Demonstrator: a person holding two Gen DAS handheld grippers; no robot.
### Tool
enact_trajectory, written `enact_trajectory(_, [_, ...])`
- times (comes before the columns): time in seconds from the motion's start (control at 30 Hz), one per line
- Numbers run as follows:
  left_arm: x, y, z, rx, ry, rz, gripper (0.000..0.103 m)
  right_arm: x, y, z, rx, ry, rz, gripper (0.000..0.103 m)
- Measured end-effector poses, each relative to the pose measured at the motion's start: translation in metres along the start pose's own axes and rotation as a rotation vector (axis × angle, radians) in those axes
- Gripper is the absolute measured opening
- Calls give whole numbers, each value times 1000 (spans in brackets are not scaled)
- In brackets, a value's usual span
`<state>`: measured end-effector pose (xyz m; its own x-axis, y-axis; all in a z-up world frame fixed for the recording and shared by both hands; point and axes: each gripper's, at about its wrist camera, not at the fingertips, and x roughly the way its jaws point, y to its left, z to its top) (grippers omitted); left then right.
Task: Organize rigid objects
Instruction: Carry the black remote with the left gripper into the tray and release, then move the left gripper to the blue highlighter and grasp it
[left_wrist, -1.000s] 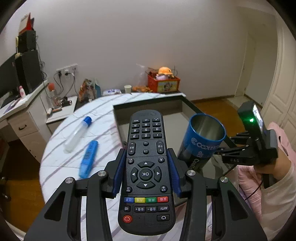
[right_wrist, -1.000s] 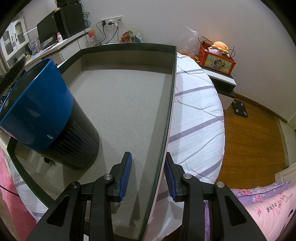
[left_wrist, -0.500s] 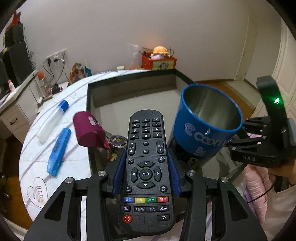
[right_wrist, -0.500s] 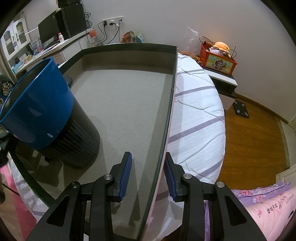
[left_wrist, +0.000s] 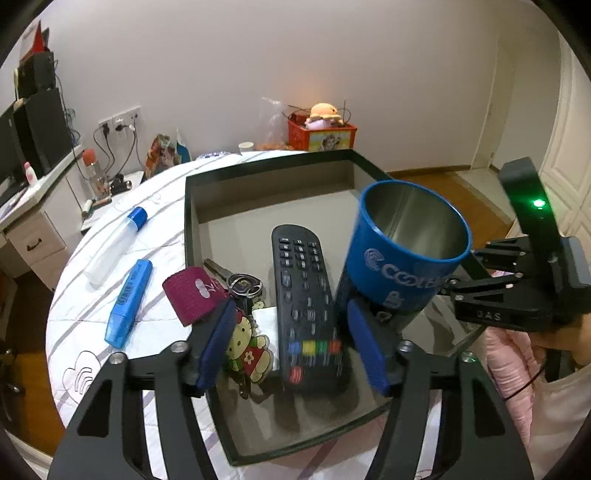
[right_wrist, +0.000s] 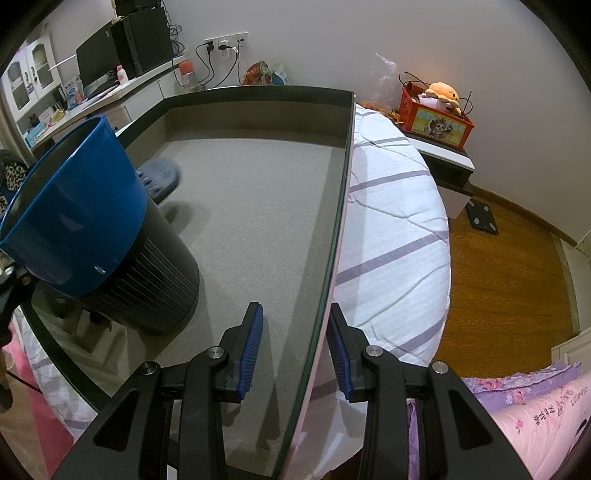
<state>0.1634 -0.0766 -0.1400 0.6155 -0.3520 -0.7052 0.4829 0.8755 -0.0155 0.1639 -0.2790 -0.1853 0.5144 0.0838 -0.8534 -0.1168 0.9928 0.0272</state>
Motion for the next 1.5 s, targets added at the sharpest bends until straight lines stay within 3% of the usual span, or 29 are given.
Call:
enact_trajectory(0.23, [-25, 2, -3, 54, -51, 75, 77, 1, 3, -1, 4, 5, -5, 37])
enact_trajectory(0.5, [-60, 28, -12, 10, -115, 133, 90, 0, 2, 0, 8, 12, -11, 37])
enact_trajectory(0.73, [-87, 67, -27, -59, -160, 227, 99, 1, 1, 1, 11, 15, -15, 37])
enact_trajectory(0.97, [-88, 104, -44, -138, -136, 274, 100, 0, 1, 0, 13, 16, -23, 37])
enact_trajectory(1.23, [-77, 118, -58, -162, -91, 275, 100, 0, 3, 0, 14, 18, -29, 37])
enact_trajectory(1.5, [-40, 130, -61, -162, -9, 271, 100, -1, 2, -1, 21, 9, -29, 37])
